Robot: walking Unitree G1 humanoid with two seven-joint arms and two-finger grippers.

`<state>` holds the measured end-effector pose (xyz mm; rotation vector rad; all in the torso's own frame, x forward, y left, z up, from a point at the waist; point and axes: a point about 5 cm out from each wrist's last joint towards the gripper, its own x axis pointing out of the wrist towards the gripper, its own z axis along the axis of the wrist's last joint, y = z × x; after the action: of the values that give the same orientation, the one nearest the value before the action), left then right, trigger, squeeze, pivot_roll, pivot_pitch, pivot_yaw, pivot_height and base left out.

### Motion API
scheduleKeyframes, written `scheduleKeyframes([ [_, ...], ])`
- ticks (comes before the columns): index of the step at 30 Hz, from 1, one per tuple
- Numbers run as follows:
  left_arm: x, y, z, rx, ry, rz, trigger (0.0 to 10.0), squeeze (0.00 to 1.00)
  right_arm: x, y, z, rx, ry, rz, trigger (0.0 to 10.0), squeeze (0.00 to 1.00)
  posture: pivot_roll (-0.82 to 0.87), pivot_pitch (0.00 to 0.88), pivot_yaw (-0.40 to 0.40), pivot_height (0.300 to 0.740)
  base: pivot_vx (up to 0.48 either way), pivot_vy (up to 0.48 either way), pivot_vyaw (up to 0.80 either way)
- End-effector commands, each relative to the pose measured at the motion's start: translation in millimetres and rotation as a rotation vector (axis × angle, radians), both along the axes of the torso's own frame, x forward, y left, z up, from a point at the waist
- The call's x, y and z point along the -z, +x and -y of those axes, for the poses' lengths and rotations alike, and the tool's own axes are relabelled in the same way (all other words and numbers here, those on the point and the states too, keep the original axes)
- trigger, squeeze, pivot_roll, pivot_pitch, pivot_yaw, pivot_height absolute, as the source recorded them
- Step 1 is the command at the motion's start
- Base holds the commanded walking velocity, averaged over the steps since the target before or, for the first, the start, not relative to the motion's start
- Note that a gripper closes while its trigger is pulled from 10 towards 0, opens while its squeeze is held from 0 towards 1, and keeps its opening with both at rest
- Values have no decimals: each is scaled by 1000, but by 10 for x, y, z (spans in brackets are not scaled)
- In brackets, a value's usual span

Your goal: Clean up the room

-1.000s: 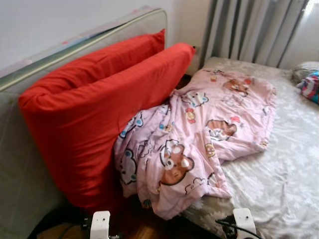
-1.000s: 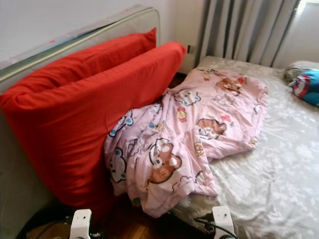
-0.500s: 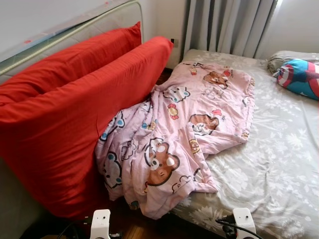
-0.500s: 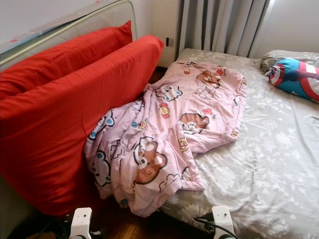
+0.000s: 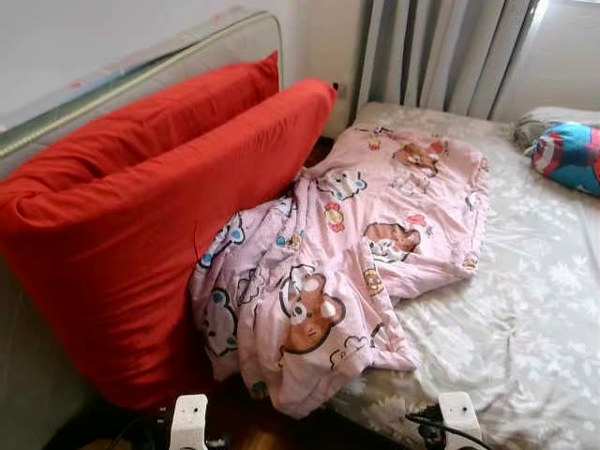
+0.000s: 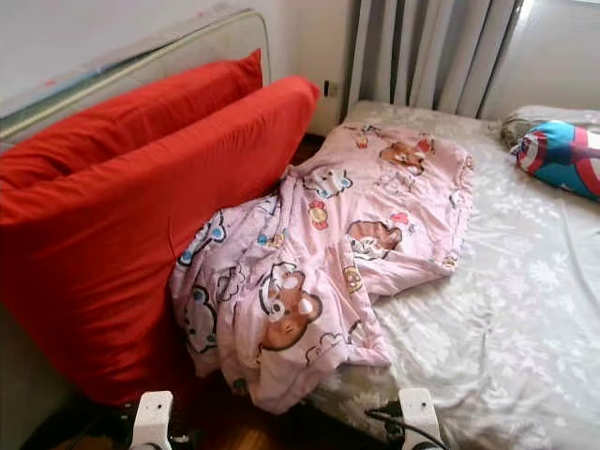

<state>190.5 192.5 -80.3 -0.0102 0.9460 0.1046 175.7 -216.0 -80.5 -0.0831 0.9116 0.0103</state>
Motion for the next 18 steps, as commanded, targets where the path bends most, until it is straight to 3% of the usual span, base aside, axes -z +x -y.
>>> scheduleKeyframes([
  [1,2,-7,-12,1,2,-3,10000,0,-2,2,7,6,-2,2,10000,0,-97,11,6,740,262,0,0],
  [18,3,-10,-16,-6,-2,-2,10000,0,-13,15,4,8,-2,25,10000,0,-102,14,9,740,262,0,0],
])
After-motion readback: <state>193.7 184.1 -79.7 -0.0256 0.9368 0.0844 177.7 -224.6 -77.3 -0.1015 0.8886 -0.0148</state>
